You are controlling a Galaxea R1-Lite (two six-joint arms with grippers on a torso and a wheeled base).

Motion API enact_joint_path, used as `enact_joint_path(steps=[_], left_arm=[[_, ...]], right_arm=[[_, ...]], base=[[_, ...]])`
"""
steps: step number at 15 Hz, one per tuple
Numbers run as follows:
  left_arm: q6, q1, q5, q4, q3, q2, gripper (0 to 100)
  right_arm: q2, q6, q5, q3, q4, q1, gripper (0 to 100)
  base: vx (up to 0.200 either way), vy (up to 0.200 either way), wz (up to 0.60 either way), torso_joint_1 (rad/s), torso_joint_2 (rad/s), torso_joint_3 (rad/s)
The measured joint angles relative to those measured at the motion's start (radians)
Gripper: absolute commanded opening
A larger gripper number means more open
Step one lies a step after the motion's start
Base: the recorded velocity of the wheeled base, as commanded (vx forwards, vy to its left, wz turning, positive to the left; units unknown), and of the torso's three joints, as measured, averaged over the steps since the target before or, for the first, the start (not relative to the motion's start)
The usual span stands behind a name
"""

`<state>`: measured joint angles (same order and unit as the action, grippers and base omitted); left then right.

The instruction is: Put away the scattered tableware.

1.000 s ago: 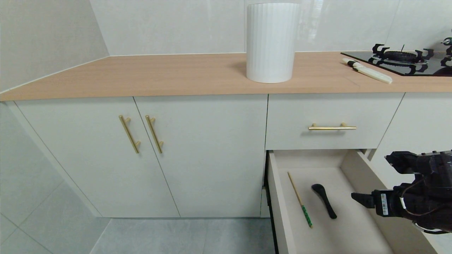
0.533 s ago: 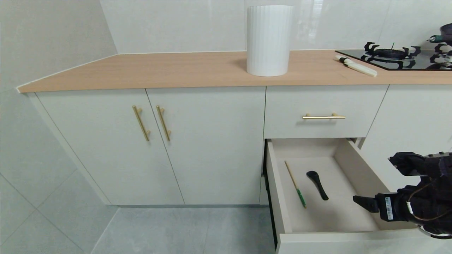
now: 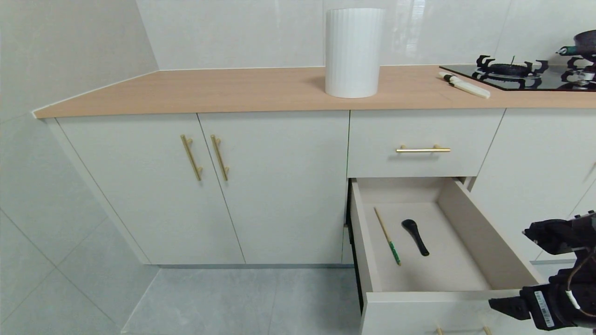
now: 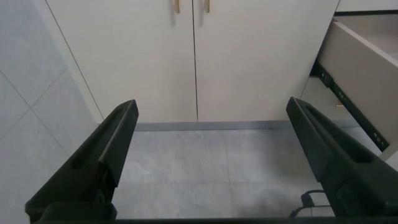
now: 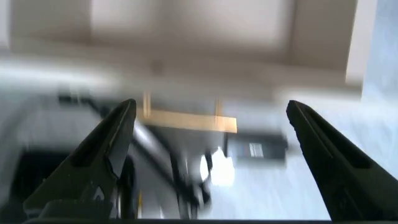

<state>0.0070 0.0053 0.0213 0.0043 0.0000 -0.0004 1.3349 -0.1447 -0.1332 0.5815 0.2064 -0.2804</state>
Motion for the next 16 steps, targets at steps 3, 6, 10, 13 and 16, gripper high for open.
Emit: enact_joint_path(steps=[3, 6, 10, 13, 16], left_arm=[[0.000, 0.000, 0.000, 0.000, 0.000, 0.000, 100], [0.000, 0.000, 0.000, 0.000, 0.000, 0.000, 100], [0.000, 0.000, 0.000, 0.000, 0.000, 0.000, 100], [0.000, 0.000, 0.000, 0.000, 0.000, 0.000, 100], [0.000, 0.000, 0.000, 0.000, 0.000, 0.000, 100]], right_arm=[[0.008, -0.042, 0.038, 0.083, 0.092, -0.019, 100], [0.104, -0.095, 0.043, 0.092, 0.093, -0.047, 100], [0.227, -0.140, 0.035, 0.095, 0.068, -0.078, 100], [0.254, -0.150, 0.009, 0.093, 0.037, -0.081, 100], [0.267, -0.167, -0.051, 0.056, -0.068, -0.082, 100]], base=[[0.000, 0.000, 0.00, 0.000, 0.00, 0.000], [0.000, 0.000, 0.00, 0.000, 0.00, 0.000], [0.000, 0.000, 0.00, 0.000, 0.00, 0.000], [0.000, 0.000, 0.00, 0.000, 0.00, 0.000], [0.000, 0.000, 0.00, 0.000, 0.00, 0.000]])
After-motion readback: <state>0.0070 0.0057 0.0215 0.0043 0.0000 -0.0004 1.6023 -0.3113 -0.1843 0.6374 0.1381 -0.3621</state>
